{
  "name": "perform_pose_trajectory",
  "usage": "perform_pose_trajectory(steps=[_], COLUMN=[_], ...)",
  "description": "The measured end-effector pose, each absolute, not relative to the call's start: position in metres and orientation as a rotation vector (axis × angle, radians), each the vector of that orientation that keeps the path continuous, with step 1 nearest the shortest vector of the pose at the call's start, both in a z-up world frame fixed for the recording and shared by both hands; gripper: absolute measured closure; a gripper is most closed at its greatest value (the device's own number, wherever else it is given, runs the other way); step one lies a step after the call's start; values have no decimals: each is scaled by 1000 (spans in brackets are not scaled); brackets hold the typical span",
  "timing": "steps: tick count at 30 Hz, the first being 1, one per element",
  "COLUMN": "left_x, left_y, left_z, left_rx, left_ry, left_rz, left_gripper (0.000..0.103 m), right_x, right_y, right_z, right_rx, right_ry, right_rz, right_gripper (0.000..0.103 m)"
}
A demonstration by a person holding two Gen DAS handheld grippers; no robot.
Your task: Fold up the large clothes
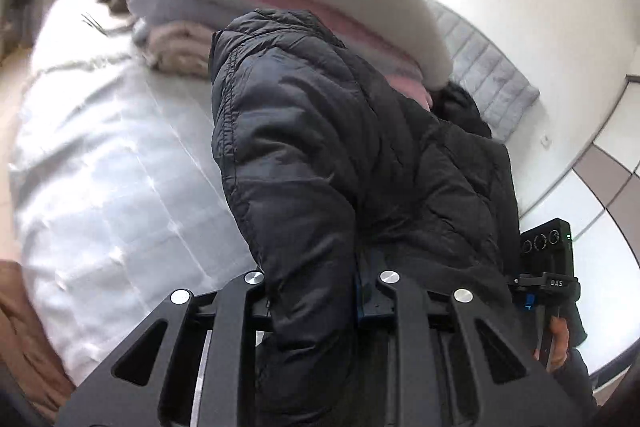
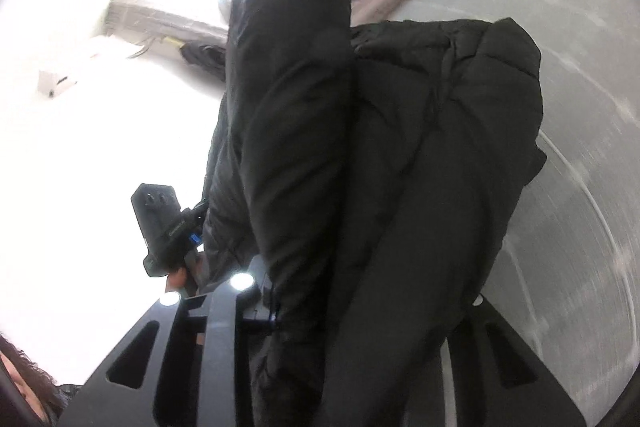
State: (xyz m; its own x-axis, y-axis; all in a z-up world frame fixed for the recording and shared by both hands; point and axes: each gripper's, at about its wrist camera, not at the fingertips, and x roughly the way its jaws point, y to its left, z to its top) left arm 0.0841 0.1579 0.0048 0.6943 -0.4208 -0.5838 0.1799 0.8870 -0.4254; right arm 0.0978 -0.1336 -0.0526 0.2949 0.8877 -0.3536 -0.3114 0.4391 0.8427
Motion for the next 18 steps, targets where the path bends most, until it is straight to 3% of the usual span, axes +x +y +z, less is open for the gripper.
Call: perform_pose_trajectory(steps=[7,10,11,12,13,15,18], left_x=[104,139,147,154,152,149,122], left_y=[263,294,301,315,326,340,346], left_z=[14,-28,-40,-66,-78,-83,-62], left_rx=[-372,-375,-384,-435,-480,-531,-479], left_ry=[731,843,875,927,921,908,838], left_rz=[-245,-155,-120,-80,-68,-63,14], left_gripper=[82,74,66,51,46,33,29], right_x=[112,149,159,167,172,175,161], right_y=[-107,-71,-61,-54,-52,-61,-81], right_z=[-82,-123,-141,-163,-180,-196,-193], right_rx=[665,675,667,678,731,837,857], right_ry=[964,1072,1119,1170,1200,1195,1167], right_rz=[932,884,850,821,830,850,818], right_gripper=[73,69,66,48,36,35,31])
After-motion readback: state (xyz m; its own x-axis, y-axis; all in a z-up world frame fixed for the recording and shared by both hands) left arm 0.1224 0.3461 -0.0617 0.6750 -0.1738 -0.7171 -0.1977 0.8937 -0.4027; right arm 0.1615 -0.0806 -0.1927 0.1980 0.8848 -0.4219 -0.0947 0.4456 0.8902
